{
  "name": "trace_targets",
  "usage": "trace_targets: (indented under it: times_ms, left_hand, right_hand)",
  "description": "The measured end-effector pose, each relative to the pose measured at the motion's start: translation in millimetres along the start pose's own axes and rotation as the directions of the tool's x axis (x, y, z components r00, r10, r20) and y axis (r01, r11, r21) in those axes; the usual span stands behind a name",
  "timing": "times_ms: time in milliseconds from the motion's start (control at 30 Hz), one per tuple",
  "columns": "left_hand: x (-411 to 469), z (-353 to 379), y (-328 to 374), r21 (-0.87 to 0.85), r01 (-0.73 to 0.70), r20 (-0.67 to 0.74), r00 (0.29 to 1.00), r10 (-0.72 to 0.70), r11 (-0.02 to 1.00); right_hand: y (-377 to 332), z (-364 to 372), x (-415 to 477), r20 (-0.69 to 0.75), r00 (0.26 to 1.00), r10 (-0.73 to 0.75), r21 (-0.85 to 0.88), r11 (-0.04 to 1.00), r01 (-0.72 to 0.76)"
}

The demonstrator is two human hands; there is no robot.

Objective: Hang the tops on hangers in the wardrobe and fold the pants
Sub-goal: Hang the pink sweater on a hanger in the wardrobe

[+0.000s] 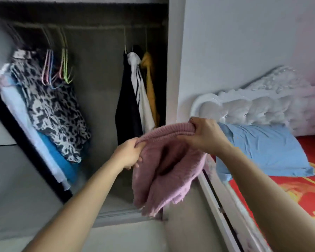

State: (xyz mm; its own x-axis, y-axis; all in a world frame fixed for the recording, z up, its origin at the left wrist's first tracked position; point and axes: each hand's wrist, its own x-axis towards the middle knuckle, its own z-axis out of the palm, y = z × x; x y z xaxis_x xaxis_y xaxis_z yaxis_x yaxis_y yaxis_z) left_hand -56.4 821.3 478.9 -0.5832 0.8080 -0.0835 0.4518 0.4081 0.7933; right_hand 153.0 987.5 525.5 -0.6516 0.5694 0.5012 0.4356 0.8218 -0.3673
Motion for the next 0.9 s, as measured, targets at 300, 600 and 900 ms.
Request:
trace_targets:
  times_ms: [300, 600, 900]
  left_hand:
    - [43, -96, -72, -0.746, -0.155, -0.437, 0.848, -0.301, 0.648]
    - [116, -212, -124, -0.397, -0.254, -0.743, 0.653, -0.146, 0.882]
    - [162, -308, -177, -0.115, -0.220, -0.821, 0.570, 0.032, 0.969]
  right_hand:
    - [-93, 118, 79, 0.183, 0.964, -0.193, 0.083, 0.980, 0.181]
    - [-145, 237, 201, 0.463, 0.855, -0.233, 0.370, 0.928, 0.052]
    - [-252, 339, 352, 0.345, 0.938, 0.040, 0.809, 0.494, -0.318]
